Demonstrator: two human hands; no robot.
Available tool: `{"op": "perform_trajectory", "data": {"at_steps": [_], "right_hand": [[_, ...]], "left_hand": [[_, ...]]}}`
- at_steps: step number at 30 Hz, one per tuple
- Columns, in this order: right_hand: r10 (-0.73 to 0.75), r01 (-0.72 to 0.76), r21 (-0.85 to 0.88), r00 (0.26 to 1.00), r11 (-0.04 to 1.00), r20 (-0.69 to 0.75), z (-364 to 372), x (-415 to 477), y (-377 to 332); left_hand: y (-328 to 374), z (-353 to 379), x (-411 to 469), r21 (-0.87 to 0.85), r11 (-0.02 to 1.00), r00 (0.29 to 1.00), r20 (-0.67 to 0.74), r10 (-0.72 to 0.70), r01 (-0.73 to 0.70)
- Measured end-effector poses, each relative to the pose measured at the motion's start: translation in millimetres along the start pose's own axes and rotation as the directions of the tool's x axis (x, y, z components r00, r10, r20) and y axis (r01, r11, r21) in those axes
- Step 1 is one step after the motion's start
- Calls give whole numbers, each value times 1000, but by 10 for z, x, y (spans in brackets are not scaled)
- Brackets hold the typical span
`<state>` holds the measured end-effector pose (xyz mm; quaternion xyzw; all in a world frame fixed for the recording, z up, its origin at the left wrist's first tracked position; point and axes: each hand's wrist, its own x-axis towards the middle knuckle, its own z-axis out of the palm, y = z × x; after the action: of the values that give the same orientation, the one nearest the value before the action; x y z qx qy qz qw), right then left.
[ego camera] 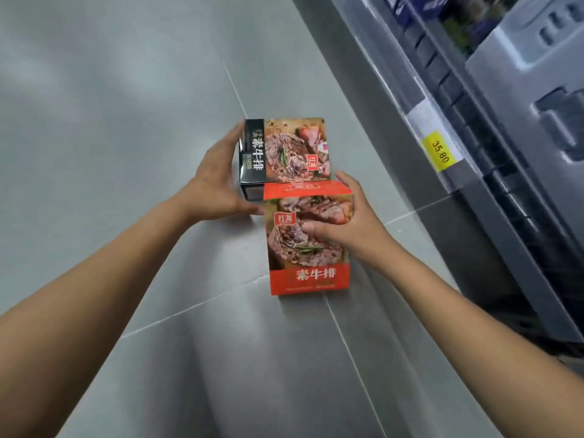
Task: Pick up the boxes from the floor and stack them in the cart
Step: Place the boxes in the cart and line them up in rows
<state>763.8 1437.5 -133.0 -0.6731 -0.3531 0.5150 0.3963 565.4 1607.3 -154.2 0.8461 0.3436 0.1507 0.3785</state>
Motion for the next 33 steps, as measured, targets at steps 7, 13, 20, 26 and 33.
{"op": "perform_trajectory", "data": {"at_steps": [7,13,20,26,33], "right_hand": [[-77,77,87,997,993,-6,2,-7,37],[-214,206,-70,968,976,-132,-26,-205,79],[-367,324,-173,814,930,-450,-24,-414,198],[-342,290,-182,782,940,-521,25,-471,306],[-384,322,-211,802,923,-457,68,-590,495]], "left_hand": [[-94,69,145,-275,954,992,62,-110,123],[152,-232,105,85,993,996,-42,80,-76],[540,-411,-94,477,857,972,-213,-103,195],[705,-384,-302,570,795,976,-178,-128,208],[492,-252,-831,409,893,952,-301,-63,189]]}}
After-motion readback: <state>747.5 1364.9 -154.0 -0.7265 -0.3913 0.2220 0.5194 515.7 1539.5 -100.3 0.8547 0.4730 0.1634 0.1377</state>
